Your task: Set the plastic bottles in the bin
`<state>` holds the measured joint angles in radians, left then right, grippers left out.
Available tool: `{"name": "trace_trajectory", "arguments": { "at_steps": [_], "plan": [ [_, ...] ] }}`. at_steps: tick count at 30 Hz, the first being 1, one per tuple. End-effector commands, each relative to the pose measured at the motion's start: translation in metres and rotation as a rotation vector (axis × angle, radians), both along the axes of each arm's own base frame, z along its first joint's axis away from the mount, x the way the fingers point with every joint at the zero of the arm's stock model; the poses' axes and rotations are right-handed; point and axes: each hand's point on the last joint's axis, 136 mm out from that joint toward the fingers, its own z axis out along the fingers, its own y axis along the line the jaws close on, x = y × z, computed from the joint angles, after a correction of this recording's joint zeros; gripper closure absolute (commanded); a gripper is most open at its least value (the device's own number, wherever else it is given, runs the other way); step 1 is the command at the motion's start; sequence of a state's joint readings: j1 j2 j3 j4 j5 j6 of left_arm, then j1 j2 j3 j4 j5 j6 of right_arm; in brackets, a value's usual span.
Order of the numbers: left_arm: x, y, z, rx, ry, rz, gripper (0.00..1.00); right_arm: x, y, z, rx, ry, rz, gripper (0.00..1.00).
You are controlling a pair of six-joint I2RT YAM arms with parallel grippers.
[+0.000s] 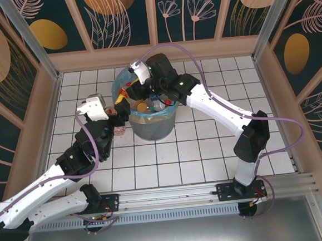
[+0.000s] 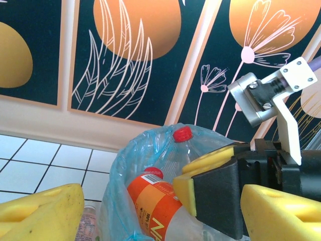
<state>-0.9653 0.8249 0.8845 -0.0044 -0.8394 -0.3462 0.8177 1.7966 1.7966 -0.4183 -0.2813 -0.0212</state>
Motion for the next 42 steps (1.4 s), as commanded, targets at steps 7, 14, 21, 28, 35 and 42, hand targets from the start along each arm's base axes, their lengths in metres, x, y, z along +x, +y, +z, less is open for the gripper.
{"name": "trace_trajectory", "arguments": {
  "at_steps": [7,14,21,28,35,42],
  "plan": [
    [-0.001,0.005,-0.003,-0.002,0.003,0.022,0.18,0.000,-0.008,-0.079,-0.265,0.104,-0.015,0.64],
    [-0.001,0.006,-0.003,-0.007,0.005,0.020,0.18,0.004,-0.005,-0.085,-0.275,0.107,-0.012,0.63],
    [-0.002,0.011,0.004,0.002,-0.007,0.039,0.18,0.018,0.000,-0.033,-0.199,0.023,-0.059,0.50],
    [-0.005,0.024,0.018,-0.004,-0.017,0.087,0.18,0.009,-0.011,0.044,-0.017,-0.071,-0.099,0.43],
    [0.016,0.041,0.006,0.009,0.046,0.139,0.22,-0.011,-0.040,0.074,0.116,-0.139,-0.156,0.44],
    [0.075,0.085,-0.026,-0.058,0.153,0.143,0.21,-0.031,-0.075,0.101,0.230,-0.207,-0.217,0.45]
  ]
}}
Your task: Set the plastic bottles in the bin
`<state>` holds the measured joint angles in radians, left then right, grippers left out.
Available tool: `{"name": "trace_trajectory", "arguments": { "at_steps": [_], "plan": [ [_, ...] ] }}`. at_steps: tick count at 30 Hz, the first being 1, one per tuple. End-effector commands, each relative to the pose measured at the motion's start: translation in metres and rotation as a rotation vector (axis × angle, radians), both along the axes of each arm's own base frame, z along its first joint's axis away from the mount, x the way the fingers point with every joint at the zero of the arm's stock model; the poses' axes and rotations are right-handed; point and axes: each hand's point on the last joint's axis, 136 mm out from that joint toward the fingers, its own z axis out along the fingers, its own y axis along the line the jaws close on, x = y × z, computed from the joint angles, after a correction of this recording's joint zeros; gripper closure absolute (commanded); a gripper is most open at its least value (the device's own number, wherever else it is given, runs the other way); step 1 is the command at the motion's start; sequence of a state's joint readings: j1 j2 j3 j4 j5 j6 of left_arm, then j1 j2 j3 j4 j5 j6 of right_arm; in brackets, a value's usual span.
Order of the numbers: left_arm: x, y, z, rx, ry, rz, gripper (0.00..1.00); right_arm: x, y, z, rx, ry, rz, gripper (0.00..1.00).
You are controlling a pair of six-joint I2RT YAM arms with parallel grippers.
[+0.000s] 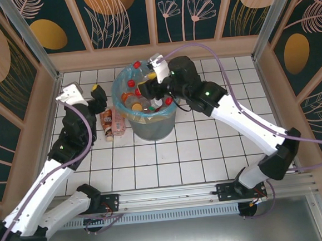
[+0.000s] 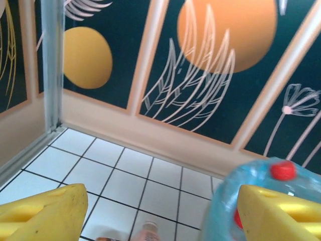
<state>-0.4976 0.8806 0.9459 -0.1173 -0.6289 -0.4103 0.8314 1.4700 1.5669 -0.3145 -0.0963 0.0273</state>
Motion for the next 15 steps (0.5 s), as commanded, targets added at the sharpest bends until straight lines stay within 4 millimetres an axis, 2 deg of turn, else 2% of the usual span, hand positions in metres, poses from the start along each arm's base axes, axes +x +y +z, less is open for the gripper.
{"name": "trace_trajectory", "arguments": {
  "at_steps": [1,3,6,12,15],
  "plan": [
    [0.030,-0.002,-0.024,-0.089,0.082,-0.123,0.21,-0.004,-0.010,0.032,0.115,-0.064,-0.035,0.44],
    [0.051,0.007,-0.054,-0.148,0.165,-0.151,0.20,-0.012,-0.011,0.035,0.133,-0.050,-0.011,0.44],
    [0.070,0.015,-0.098,-0.161,0.267,-0.139,0.17,-0.023,-0.004,0.031,0.141,-0.006,0.052,0.43],
    [0.085,0.027,-0.182,-0.251,0.436,-0.158,0.15,-0.030,-0.001,0.009,0.118,0.036,0.070,0.41],
    [0.087,0.024,-0.214,-0.261,0.520,-0.173,0.15,-0.032,-0.001,0.002,0.108,0.047,0.076,0.38]
  ]
}}
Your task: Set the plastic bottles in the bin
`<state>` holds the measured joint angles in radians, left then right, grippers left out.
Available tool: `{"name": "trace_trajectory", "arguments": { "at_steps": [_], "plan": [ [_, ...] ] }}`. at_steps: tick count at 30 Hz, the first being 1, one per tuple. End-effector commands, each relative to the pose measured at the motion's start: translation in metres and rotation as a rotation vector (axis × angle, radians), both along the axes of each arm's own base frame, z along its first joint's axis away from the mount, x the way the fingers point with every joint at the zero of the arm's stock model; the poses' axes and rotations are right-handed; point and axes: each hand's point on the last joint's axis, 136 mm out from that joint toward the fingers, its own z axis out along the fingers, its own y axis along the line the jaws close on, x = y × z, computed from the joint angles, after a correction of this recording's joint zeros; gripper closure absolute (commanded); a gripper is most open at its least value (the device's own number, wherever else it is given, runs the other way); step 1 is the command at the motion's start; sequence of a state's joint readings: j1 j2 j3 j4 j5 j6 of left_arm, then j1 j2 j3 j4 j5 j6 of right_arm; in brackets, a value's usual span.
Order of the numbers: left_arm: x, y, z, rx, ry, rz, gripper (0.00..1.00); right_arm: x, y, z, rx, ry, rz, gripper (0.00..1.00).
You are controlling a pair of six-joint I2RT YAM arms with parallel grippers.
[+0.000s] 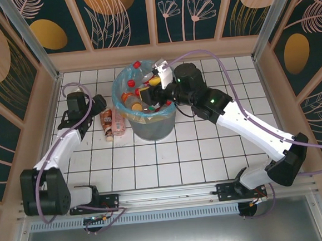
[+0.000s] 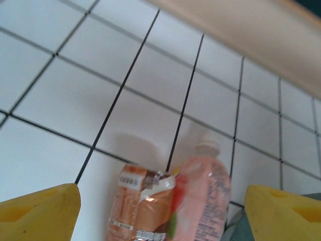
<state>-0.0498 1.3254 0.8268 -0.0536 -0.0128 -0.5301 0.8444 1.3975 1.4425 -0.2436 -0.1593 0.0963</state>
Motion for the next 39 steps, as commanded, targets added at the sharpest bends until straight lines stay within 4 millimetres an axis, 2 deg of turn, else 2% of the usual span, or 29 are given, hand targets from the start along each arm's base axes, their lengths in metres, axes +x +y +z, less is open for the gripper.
{"name": "trace_trajectory", "arguments": {
  "at_steps": [1,6,9,15,23,27,28,31,34,37,39],
  "plan": [
    [0.005,-0.016,-0.019,-0.077,0.026,-0.073,0.15,-0.009,-0.001,0.011,0.044,-0.009,0.016,0.36],
    [0.007,-0.017,-0.058,-0.064,0.135,-0.084,0.14,-0.010,-0.003,0.005,0.038,-0.005,0.014,0.33],
    [0.009,-0.020,-0.070,-0.071,0.167,-0.101,0.14,-0.010,-0.004,0.001,0.029,-0.002,0.012,0.30],
    [0.010,-0.015,-0.096,-0.030,0.245,-0.089,0.15,-0.008,-0.010,-0.004,0.004,-0.015,-0.016,0.27],
    [0.013,-0.001,-0.114,0.045,0.287,-0.048,0.18,-0.005,-0.015,-0.015,-0.022,-0.014,-0.049,0.26],
    [0.020,0.001,-0.114,0.062,0.291,-0.051,0.26,-0.004,-0.018,-0.018,-0.026,-0.012,-0.060,0.26],
    [0.020,0.001,-0.122,0.065,0.311,-0.053,0.29,-0.004,-0.019,-0.018,-0.028,-0.012,-0.063,0.26],
    [0.025,0.003,-0.116,0.075,0.300,-0.044,0.38,-0.004,-0.022,-0.017,-0.033,-0.016,-0.073,0.26],
    [0.027,0.009,-0.105,0.100,0.274,-0.018,0.43,-0.004,-0.026,-0.015,-0.031,-0.026,-0.086,0.26],
    [0.028,0.016,-0.078,0.125,0.216,0.015,0.46,-0.005,-0.030,-0.011,-0.022,-0.039,-0.101,0.26],
    [0.027,0.021,-0.051,0.142,0.159,0.042,0.46,-0.005,-0.033,-0.004,-0.009,-0.055,-0.112,0.26]
  ]
}}
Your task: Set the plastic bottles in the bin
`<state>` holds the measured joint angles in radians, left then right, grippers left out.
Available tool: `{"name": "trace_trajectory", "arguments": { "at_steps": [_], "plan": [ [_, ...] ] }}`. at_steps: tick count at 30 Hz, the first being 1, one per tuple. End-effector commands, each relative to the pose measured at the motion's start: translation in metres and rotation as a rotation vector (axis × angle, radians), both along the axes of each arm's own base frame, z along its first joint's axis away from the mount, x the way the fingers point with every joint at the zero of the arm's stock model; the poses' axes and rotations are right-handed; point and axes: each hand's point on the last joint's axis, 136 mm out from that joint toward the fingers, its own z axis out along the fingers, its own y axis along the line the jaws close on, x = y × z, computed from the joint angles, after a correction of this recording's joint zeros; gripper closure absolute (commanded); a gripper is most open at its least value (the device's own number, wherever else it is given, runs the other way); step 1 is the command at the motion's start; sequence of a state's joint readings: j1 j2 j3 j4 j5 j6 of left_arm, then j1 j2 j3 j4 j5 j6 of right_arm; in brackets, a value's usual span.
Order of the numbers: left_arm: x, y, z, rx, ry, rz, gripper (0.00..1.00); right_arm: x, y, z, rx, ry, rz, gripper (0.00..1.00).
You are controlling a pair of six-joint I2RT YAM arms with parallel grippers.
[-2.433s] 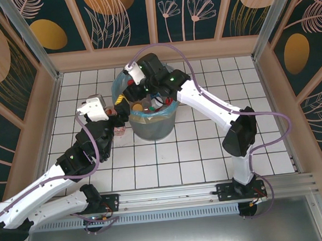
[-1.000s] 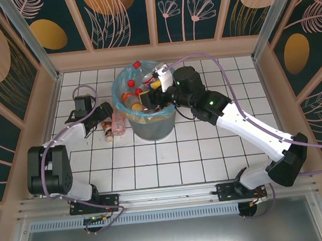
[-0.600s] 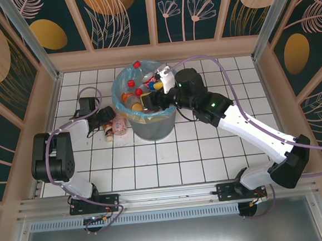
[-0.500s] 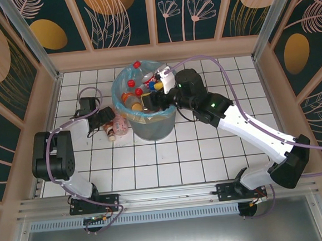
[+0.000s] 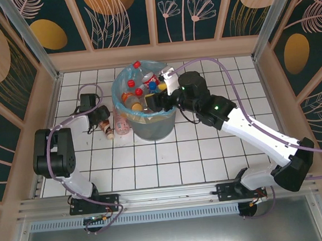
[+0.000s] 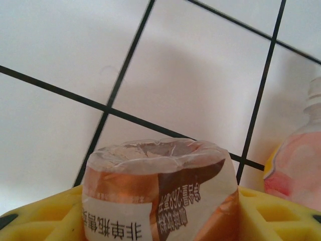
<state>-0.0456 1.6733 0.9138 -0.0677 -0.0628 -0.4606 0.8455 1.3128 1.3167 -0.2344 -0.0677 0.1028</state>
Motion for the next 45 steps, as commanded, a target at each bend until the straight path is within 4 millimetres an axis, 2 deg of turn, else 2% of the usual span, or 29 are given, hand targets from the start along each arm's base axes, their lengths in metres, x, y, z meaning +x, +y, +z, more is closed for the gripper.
{"name": "trace_trajectory", "arguments": {
  "at_steps": [1,4,6,9,13,17,20,22,25,28,30,37,42,45],
  "plan": [
    [0.007,0.015,0.066,0.061,-0.150,0.051,0.46,-0.004,-0.010,0.022,0.031,-0.070,-0.027,0.27],
    [0.000,0.027,0.129,0.103,-0.292,0.100,0.46,-0.006,-0.018,0.036,0.064,-0.113,-0.049,0.29],
    [-0.009,0.032,0.182,0.112,-0.418,0.128,0.47,-0.007,-0.027,0.048,0.091,-0.153,-0.077,0.30],
    [-0.025,0.030,0.261,0.098,-0.601,0.116,0.45,-0.007,-0.046,0.063,0.134,-0.216,-0.147,0.31],
    [-0.046,0.021,0.333,0.047,-0.748,0.087,0.46,-0.009,-0.072,0.079,0.201,-0.288,-0.240,0.31],
    [-0.062,-0.007,0.393,-0.028,-0.888,-0.002,0.48,-0.014,-0.089,0.093,0.251,-0.335,-0.284,0.31],
    [-0.071,-0.047,0.429,-0.088,-0.977,-0.112,0.49,-0.016,-0.092,0.098,0.260,-0.343,-0.294,0.32],
    [-0.074,-0.075,0.442,-0.143,-1.019,-0.194,0.49,-0.016,-0.091,0.100,0.265,-0.340,-0.289,0.32],
    [-0.074,-0.114,0.450,-0.194,-1.056,-0.301,0.49,-0.017,-0.088,0.100,0.280,-0.327,-0.275,0.32],
    [-0.066,-0.150,0.441,-0.217,-1.023,-0.376,0.49,-0.016,-0.083,0.096,0.285,-0.307,-0.261,0.32],
    [-0.062,-0.166,0.430,-0.254,-1.004,-0.401,0.48,-0.015,-0.080,0.093,0.286,-0.293,-0.252,0.33],
    [-0.047,-0.188,0.381,-0.456,-0.899,-0.375,0.43,-0.012,-0.074,0.083,0.267,-0.268,-0.245,0.33],
    [-0.035,-0.192,0.351,-0.470,-0.831,-0.345,0.33,-0.010,-0.070,0.077,0.257,-0.255,-0.238,0.33],
    [-0.029,-0.195,0.332,-0.479,-0.780,-0.329,0.31,-0.009,-0.071,0.073,0.250,-0.249,-0.246,0.32]
  ]
}}
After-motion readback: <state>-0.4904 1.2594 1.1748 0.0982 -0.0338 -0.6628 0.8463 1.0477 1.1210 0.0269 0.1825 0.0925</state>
